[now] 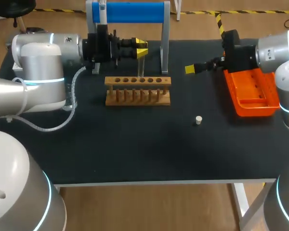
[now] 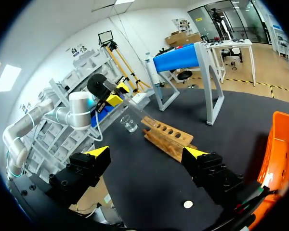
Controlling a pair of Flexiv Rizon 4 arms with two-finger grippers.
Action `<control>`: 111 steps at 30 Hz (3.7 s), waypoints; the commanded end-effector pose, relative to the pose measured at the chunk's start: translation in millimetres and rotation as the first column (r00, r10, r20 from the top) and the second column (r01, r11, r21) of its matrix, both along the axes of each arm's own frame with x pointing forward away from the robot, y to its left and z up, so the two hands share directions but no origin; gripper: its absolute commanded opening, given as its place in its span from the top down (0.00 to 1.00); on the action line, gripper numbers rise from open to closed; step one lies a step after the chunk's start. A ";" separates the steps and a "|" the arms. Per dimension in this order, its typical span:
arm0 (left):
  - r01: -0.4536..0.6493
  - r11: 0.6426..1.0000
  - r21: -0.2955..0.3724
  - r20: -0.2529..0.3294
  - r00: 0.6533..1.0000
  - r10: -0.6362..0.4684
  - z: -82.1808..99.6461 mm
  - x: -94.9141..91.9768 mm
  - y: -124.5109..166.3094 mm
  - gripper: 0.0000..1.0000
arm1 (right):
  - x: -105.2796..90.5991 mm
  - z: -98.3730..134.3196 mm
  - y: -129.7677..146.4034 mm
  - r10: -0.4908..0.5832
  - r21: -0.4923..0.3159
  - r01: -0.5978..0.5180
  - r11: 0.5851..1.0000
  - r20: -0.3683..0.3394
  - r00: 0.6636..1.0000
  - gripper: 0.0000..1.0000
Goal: Invert the test tube, pick up the pipette, mount the tip to pipette, aspirate from beaker and dispense into the tube, eject the tip, return the pipette, and cap with the stopper.
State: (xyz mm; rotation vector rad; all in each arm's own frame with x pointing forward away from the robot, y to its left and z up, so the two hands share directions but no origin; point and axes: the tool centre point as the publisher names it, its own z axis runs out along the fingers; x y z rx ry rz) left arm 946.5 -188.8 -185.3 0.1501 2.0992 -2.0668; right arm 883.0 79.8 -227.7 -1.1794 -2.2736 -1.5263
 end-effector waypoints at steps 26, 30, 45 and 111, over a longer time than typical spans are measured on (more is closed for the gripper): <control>0.001 1.000 0.002 -0.001 1.000 -0.001 0.5 0.7 0.2 1.00 | 5.6 -37.3 30.2 0.149 -0.240 -0.063 0.969 0.358 0.922 0.00; 0.001 1.000 0.002 -0.001 1.000 -0.001 0.5 0.7 0.2 1.00 | 10.5 -50.6 34.6 0.134 -0.239 -0.046 0.970 0.368 0.920 0.00; 0.001 1.000 0.002 -0.001 1.000 -0.001 0.5 0.7 0.2 1.00 | 19.1 -89.1 60.2 0.143 -0.280 -0.023 0.960 0.417 0.898 0.00; -0.085 0.996 0.007 -0.063 0.994 0.085 6.2 11.2 2.9 1.00 | 33.7 -117.2 75.8 0.121 -0.325 0.024 0.945 0.419 0.900 0.00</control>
